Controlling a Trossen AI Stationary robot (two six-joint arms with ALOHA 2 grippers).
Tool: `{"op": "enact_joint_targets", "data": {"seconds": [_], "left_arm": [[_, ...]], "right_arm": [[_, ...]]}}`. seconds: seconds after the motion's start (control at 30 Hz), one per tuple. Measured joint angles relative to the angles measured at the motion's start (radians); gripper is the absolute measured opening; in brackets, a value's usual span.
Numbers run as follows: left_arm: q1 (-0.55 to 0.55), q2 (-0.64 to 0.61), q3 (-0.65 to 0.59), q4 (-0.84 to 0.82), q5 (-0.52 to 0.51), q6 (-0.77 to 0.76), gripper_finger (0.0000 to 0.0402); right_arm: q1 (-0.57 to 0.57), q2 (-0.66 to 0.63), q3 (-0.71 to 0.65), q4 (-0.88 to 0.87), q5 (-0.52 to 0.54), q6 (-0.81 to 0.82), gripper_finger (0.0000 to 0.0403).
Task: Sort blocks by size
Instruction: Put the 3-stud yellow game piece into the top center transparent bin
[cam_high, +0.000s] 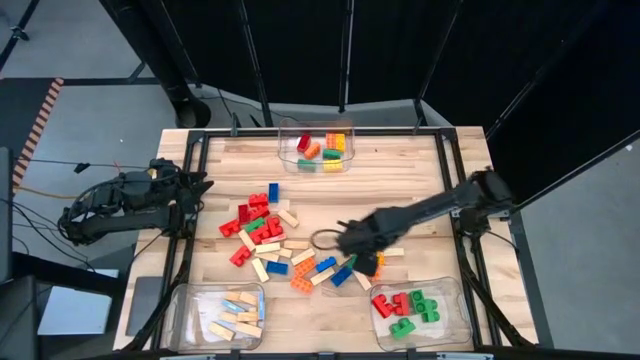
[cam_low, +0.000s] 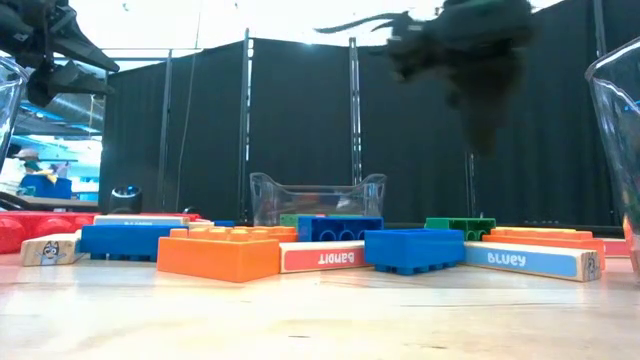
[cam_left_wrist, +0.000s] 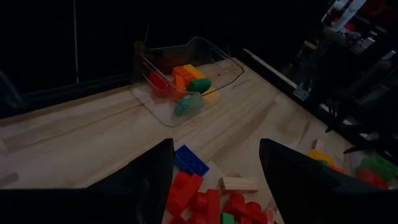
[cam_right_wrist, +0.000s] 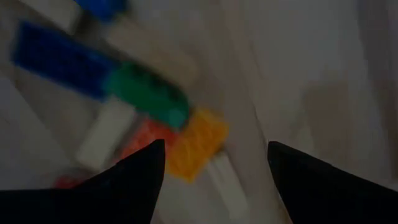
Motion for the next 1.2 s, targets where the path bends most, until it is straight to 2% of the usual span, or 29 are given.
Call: {"op": "enact_joint_targets", "data": {"seconds": [0.2, 0.37, 0.47, 0.63, 0.87, 1.2], "left_arm": [[0.0, 0.0, 0.0, -0.001, 0.0, 0.0, 0.0245], [0.0, 0.0, 0.0, -0.001, 0.0, 0.0, 0.0245], [0.0, 0.0, 0.0, -0.001, 0.0, 0.0, 0.0245], [0.0, 0.0, 0.0, 0.0, 0.0, 0.0, 0.0245], [0.0, 0.0, 0.0, 0.001, 0.0, 0.0, 0.0245], [0.0, 0.0, 0.0, 0.001, 0.0, 0.0, 0.0245]], "right_arm": [[0.012, -0.137, -0.231, 0.131, -0.004, 0.217, 0.0294], [0.019, -0.161, -0.33, 0.324, -0.086, 0.241, 0.0301], [0.017, -0.122, -0.345, 0.367, -0.095, 0.241, 0.0302], [0.003, -0.073, -0.357, 0.37, -0.04, 0.234, 0.0298], [-0.069, -0.076, -0.375, 0.409, 0.047, 0.186, 0.0297], [-0.189, -0.116, -0.345, 0.435, 0.054, 0.138, 0.0289]]}}
